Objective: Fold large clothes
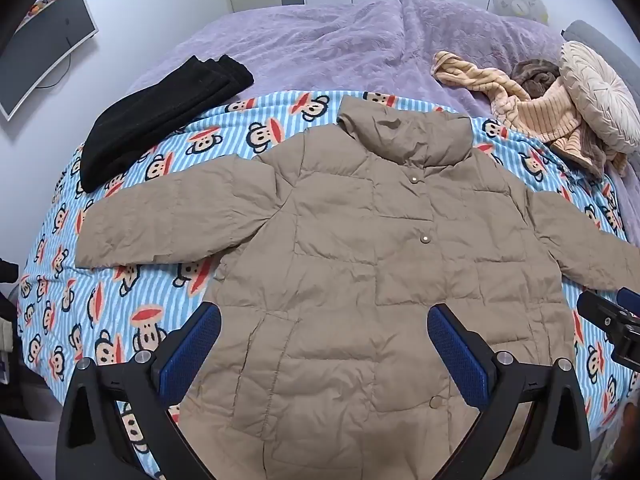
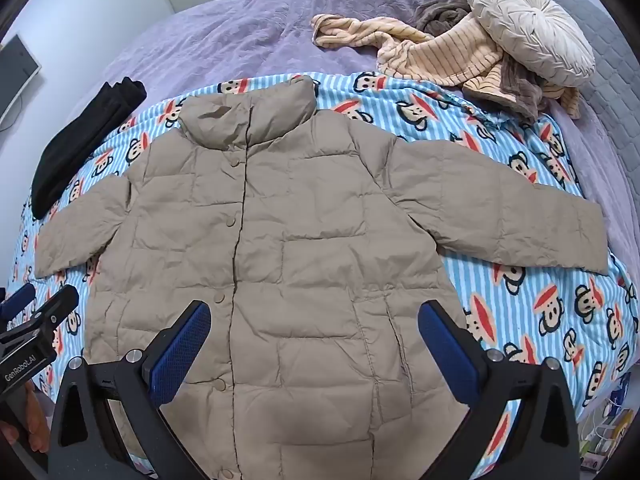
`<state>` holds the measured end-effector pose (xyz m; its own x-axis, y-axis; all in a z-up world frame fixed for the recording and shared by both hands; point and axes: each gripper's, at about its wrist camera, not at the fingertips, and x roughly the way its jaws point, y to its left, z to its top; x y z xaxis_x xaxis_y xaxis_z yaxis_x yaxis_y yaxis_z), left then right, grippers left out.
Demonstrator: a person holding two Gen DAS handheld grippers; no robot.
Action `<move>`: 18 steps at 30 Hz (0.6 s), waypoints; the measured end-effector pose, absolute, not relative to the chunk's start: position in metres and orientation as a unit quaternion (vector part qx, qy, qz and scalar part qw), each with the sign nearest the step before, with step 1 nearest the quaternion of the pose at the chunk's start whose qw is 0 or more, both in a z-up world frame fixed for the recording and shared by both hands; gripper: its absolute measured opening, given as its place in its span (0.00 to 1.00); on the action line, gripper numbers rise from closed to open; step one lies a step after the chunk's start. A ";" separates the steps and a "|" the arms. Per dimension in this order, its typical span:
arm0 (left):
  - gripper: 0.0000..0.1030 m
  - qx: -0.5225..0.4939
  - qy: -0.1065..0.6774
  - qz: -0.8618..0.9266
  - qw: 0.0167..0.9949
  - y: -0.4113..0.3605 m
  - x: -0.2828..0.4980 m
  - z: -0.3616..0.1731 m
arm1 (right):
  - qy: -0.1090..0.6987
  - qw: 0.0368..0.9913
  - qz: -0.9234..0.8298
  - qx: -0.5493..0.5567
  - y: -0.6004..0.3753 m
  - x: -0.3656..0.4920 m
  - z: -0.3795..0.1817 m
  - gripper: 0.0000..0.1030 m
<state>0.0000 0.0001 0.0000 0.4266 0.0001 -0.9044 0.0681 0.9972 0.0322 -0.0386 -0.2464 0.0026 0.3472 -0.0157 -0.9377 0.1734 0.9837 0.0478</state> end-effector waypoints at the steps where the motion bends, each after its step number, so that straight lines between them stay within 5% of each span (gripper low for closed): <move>1: 1.00 0.032 0.536 -0.021 0.844 0.001 0.000 0.000 | 0.569 0.818 -0.058 0.069 -0.246 -0.038 0.002 1.00; 18: 1.00 0.034 0.534 -0.019 0.844 0.001 0.000 -0.001 | 0.569 0.817 -0.058 0.069 -0.245 -0.038 0.002 1.00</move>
<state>0.0000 0.0012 -0.0007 0.4280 0.0036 -0.9038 0.0686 0.9970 0.0364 -0.0384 -0.2453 0.0024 0.3450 -0.0164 -0.9385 0.1736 0.9837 0.0467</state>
